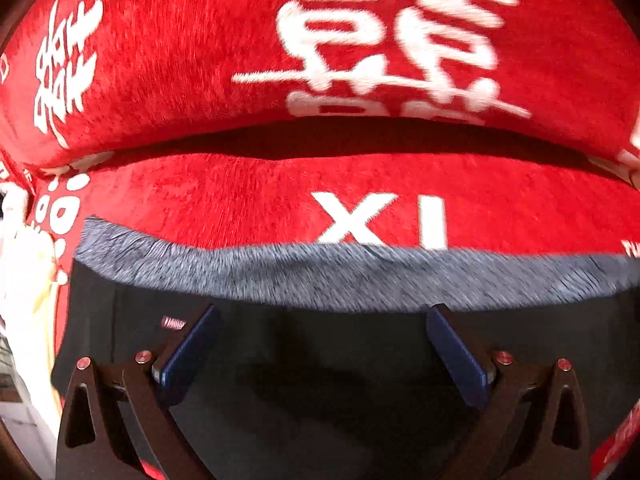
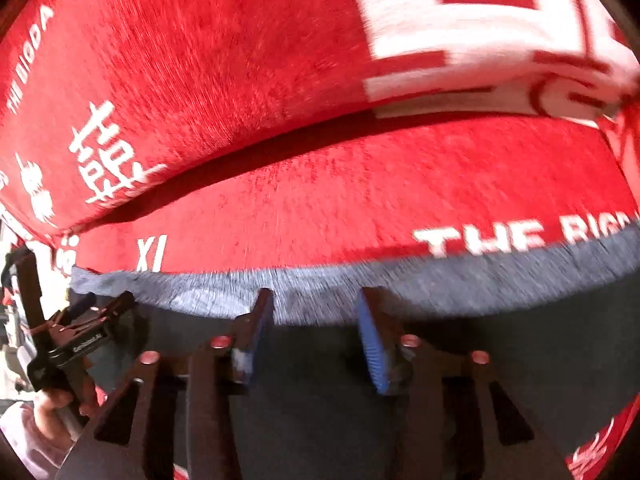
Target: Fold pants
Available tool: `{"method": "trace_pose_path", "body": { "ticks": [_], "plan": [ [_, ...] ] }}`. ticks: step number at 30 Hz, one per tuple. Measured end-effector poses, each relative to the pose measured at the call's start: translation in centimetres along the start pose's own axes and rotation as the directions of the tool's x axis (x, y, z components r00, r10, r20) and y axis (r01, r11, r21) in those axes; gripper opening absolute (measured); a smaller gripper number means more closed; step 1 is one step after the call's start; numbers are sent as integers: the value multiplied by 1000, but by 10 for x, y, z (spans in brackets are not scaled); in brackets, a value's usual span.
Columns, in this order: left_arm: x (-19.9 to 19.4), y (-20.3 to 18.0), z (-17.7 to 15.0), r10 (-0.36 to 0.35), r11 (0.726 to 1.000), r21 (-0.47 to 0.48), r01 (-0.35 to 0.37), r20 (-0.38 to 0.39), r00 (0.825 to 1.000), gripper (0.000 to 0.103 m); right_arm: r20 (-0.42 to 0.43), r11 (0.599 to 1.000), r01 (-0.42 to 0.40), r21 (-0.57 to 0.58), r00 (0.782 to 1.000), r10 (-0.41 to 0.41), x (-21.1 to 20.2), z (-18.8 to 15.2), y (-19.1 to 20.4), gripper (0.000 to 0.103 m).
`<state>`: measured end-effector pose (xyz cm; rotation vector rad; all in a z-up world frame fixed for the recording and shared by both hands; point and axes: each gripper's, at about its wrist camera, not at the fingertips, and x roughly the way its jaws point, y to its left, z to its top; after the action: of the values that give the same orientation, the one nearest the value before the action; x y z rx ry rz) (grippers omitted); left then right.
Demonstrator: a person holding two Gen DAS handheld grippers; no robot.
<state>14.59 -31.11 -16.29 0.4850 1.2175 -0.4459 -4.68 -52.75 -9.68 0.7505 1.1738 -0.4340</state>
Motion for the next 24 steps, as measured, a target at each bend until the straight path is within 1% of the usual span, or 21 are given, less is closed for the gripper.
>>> {"method": "trace_pose_path", "body": {
  "ticks": [1,4,7,10,13,14,16,19,21,23,24],
  "plan": [
    [-6,-4,-3,-4,1000,10,4,2,1000,103,2,1000,1,7,1000,-1,-7,-6,-4,56],
    [-23,-26,-17,-26,998,51,26,-5,1000,103,-14,999,-18,41,1000,19,-25,-31,-18,56],
    [-34,-58,-43,-44,995,91,46,-25,999,103,-48,994,-29,101,998,33,-34,-58,-35,57],
    [-39,-91,-55,-65,990,124,69,-38,997,103,-81,987,-31,160,996,45,-39,-82,-54,57],
    [-42,-123,-61,-98,984,141,105,-55,994,103,-44,978,-27,208,998,37,-58,-95,-79,57],
    [-44,-138,-62,-119,980,151,126,-60,991,103,-24,974,-12,225,1000,18,-63,-96,-88,57],
    [-47,-160,-63,-137,974,171,146,-61,989,103,19,961,24,275,999,-31,-76,-95,-109,57],
    [-48,-187,-61,-162,968,186,171,-62,985,103,65,918,87,387,990,-122,-93,-95,-150,57],
    [-46,-206,-60,-169,965,191,178,-62,984,103,79,872,122,474,981,-180,-105,-96,-181,57],
    [-37,-214,-63,-148,967,197,162,-81,986,103,81,829,135,543,974,-212,-108,-98,-204,57],
    [-32,-217,-64,-135,969,194,151,-93,986,103,81,807,124,577,975,-208,-106,-100,-217,57]
  ]
}}
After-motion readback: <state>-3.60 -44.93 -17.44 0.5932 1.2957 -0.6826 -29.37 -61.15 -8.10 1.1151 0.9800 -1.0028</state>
